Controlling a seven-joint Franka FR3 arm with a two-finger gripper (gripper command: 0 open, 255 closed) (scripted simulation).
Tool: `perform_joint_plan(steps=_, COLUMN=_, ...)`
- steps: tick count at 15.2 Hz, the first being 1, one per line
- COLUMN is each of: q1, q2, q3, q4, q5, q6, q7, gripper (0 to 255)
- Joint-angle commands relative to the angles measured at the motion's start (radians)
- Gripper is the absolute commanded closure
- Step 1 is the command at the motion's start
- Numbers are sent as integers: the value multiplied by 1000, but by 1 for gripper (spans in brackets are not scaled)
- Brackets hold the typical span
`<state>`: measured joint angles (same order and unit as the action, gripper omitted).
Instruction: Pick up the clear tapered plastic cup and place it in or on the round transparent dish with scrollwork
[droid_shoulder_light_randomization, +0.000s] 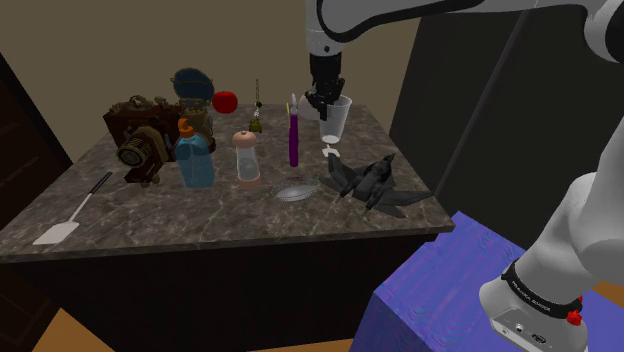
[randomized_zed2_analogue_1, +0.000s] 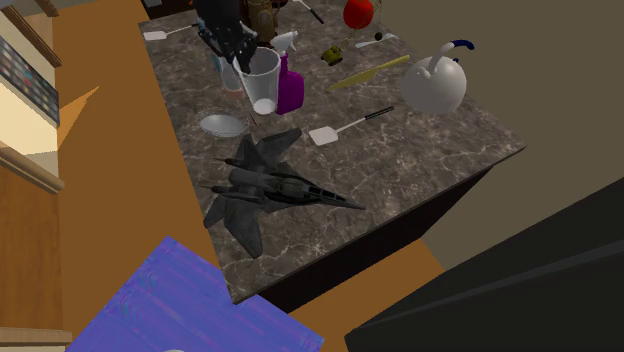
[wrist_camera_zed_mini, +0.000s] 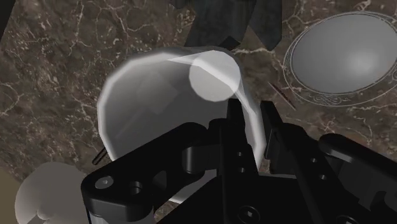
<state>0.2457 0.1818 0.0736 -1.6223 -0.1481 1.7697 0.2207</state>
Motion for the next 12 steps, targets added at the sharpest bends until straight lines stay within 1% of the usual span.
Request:
perform_joint_plan(steps=1, q1=28, q2=8, q3=19, q4=14, q5=-2, q6=-12, q7=48, gripper=255)
perform_joint_plan(steps=6, q1=97, q2=43, q3=63, q4=77, q5=-9, q6=-56, q7=154, gripper=255)
perform_joint_plan(steps=11, q1=173, q2=107, q3=104, q4=182, q5=-21, q6=-114, q7=262, gripper=255)
perform_joint_plan(steps=12, q1=173, q2=106, q3=103, q4=167, q5=-21, q6=-100, q7=264, gripper=255)
